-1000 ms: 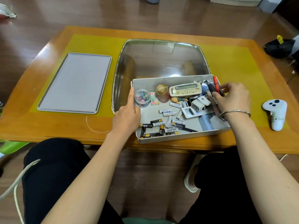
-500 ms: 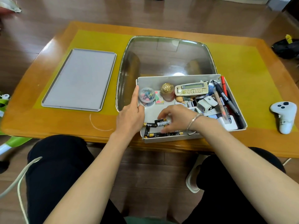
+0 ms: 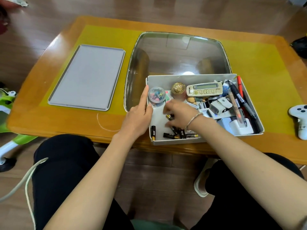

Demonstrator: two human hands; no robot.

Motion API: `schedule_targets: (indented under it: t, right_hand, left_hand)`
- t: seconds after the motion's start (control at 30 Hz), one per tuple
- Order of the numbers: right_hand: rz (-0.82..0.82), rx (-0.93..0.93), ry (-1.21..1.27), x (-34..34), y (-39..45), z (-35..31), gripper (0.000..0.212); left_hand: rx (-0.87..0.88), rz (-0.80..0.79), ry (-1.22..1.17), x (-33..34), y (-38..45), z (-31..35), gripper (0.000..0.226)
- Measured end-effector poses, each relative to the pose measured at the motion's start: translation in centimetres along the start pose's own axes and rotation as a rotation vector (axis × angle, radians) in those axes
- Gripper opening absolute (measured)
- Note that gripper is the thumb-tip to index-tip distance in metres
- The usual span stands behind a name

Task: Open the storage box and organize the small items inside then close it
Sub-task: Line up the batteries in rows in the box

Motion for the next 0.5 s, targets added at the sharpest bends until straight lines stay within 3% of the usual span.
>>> schedule_targets:
  t: [0.07, 0.2, 0.4, 0.5]
  right_hand:
    - [0.12, 0.016, 0.115, -2.7, -1.2, 1.0, 0.046]
    - [0.32, 0.128, 0.164, -7.3, -3.9, 3.7, 0.016]
    - [-0.016, 0.264, -0.047, -4.0, -5.0, 4.7, 0.02]
    - [-0.068, 0.293, -0.111, -2.4, -4.8, 4.5, 0.015]
  left_hand:
    - [-0.003, 0.002, -0.013, 0.1, 0.0, -0.1, 0.056]
    - [-0.007, 0.015, -0.018, 0.2, 0.0, -0.2, 0.056]
    - [-0.009, 0.003, -0.009, 0.3, -0.1, -0.1, 0.056]
    - [-0.01, -0.001, 0.001, 0.3, -0.1, -0.1, 0.056]
Point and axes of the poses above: each hand's wrist, its own y-axis towards the middle knuckle, its own x-axis out of the palm, z = x × y, the point moved 7 cm from there along y, towards the middle knuckle, and after that the axes turned 12 degrees about y, right-handed, at the moved point
